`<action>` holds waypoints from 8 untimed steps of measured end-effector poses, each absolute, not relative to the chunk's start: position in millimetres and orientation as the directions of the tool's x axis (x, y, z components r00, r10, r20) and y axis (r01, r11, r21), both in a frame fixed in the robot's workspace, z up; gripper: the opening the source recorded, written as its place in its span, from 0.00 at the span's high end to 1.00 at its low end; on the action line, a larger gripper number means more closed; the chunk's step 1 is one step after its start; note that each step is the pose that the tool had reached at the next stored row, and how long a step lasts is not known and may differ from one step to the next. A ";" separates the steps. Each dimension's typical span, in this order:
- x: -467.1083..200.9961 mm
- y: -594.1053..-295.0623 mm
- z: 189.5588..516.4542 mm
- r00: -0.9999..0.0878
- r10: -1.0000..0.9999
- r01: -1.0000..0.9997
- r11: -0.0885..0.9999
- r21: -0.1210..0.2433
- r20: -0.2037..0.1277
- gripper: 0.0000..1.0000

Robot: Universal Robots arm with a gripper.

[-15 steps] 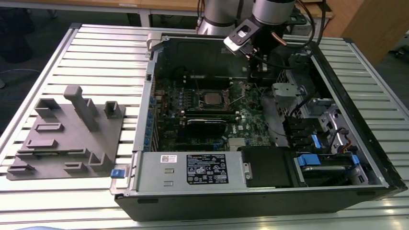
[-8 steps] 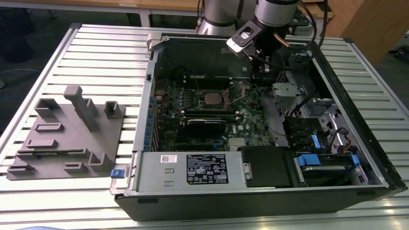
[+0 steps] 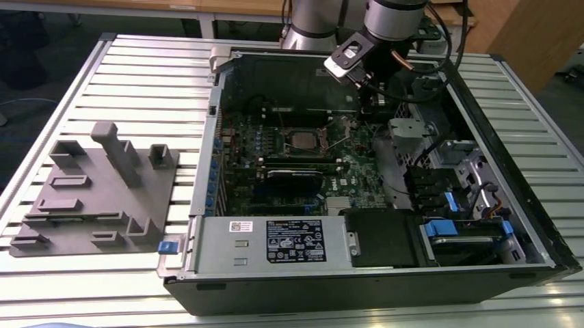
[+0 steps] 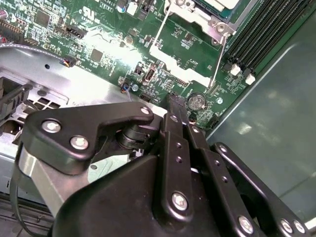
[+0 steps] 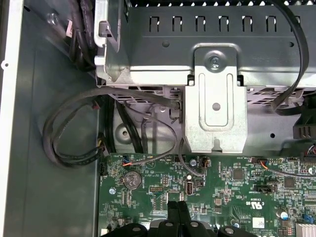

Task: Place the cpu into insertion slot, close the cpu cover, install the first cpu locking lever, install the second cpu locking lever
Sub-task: 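Close the cpu cover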

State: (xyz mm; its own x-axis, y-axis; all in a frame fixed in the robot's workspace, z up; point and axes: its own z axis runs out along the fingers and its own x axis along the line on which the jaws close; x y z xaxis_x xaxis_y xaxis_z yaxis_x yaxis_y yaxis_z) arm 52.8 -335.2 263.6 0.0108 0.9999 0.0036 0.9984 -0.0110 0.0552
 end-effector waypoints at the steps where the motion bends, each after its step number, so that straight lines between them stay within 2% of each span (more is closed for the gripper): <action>1: 52.8 -335.2 263.6 0.011 1.000 0.998 -0.011 0.055 0.004 0.90; 4: 52.9 -335.2 263.4 0.011 1.000 0.999 -0.011 0.042 0.004 0.90; 8: 52.9 -335.2 263.4 0.011 1.000 0.999 -0.011 0.041 0.004 0.90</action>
State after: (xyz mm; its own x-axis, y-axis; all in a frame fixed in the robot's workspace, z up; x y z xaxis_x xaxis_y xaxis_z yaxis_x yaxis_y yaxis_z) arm 52.9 -335.2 263.4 0.0110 0.9999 0.0035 0.9991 -0.0111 0.0409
